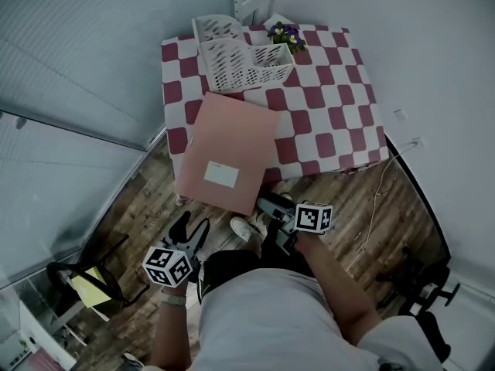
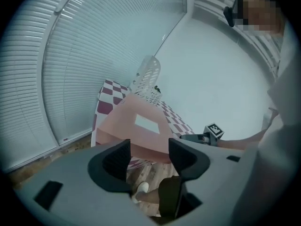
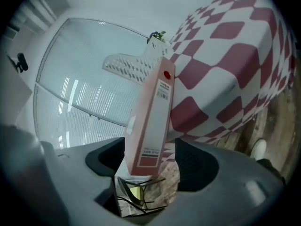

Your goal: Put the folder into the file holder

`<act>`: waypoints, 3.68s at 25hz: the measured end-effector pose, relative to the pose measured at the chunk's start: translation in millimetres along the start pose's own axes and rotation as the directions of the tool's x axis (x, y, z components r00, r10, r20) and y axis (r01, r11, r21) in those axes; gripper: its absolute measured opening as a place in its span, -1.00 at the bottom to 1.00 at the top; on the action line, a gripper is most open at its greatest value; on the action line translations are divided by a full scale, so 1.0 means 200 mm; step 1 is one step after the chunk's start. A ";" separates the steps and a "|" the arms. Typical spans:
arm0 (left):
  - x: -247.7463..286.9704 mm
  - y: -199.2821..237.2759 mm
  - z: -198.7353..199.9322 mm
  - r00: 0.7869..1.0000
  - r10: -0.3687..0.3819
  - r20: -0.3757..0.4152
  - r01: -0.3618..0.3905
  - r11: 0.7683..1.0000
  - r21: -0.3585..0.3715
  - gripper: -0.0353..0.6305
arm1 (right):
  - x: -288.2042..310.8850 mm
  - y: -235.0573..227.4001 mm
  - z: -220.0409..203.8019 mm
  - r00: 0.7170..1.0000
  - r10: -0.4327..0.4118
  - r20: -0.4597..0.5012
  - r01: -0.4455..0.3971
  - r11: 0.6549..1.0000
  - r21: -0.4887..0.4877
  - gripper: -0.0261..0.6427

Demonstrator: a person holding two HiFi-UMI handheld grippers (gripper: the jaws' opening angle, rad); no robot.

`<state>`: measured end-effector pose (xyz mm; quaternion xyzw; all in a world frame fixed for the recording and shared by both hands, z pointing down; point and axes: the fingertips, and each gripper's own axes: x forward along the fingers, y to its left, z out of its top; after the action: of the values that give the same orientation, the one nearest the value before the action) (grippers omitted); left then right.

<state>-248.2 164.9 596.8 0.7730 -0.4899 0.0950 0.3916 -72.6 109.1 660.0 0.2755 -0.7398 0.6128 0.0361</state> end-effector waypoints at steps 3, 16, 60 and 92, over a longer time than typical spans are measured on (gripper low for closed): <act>-0.02 -0.02 -0.03 1.000 -0.005 -0.029 0.006 1.000 0.007 -0.19 | 0.05 -0.01 -0.05 0.997 0.074 0.000 -0.074 0.993 0.095 0.06; -0.07 -0.12 -0.16 0.995 0.034 -0.093 -0.033 0.999 0.013 -0.19 | 0.28 0.04 -0.08 0.948 0.318 0.021 -0.312 0.915 0.257 0.09; -0.04 -0.13 -0.21 0.994 0.093 -0.060 -0.096 0.994 -0.051 -0.19 | 0.20 0.08 0.06 0.924 0.380 0.028 -0.373 0.886 0.275 -0.07; 0.32 -0.45 0.52 0.989 -0.099 0.110 0.078 0.981 0.177 -0.19 | -0.57 0.37 0.95 0.899 0.342 0.273 -0.318 0.939 -0.128 -0.14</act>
<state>-165.4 68.6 513.7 0.8292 -0.4674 0.0734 0.2975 43.3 -17.9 503.3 0.2318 -0.7969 0.5324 -0.1667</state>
